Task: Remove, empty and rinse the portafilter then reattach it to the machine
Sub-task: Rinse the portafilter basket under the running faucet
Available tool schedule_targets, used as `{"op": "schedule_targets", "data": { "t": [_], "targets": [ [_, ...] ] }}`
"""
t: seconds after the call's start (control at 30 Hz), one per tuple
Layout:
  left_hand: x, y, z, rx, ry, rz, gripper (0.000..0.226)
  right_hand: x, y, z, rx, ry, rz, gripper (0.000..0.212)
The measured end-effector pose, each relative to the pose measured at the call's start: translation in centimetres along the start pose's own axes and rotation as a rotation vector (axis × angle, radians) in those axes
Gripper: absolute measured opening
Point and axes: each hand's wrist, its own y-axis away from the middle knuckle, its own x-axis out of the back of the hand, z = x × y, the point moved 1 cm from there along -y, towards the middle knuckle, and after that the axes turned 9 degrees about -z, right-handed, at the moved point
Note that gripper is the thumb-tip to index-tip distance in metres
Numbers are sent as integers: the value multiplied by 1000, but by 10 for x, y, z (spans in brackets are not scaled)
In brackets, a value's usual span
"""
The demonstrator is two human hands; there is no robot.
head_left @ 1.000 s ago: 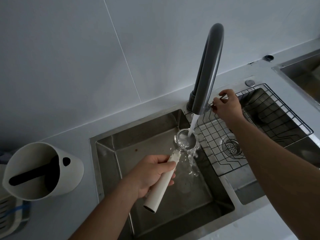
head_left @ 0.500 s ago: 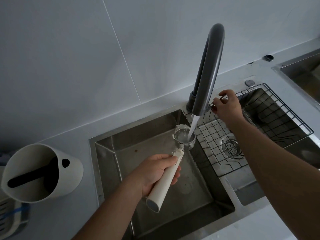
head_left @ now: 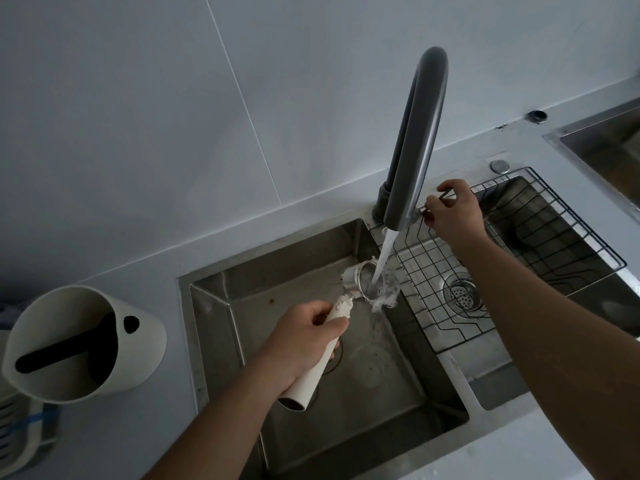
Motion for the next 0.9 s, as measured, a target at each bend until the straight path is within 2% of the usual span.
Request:
{"op": "schedule_targets", "data": {
  "t": [0.17, 0.57, 0.7, 0.8, 0.9],
  "targets": [
    [1, 1, 1, -87, -186, 123, 22, 0, 0, 0, 5, 12, 8, 15],
    [12, -2, -8, -171, -236, 308, 31, 0, 0, 1, -5, -24, 10, 21],
    [11, -1, -10, -125, -184, 272, 24, -1, 1, 2, -5, -28, 8, 23],
    [9, -5, -15, -80, -97, 235, 9, -1, 0, 2, -6, -30, 16, 23],
    [5, -8, -18, -48, 89, 170, 14, -1, 0, 3, -7, -33, 21, 24]
  ]
}}
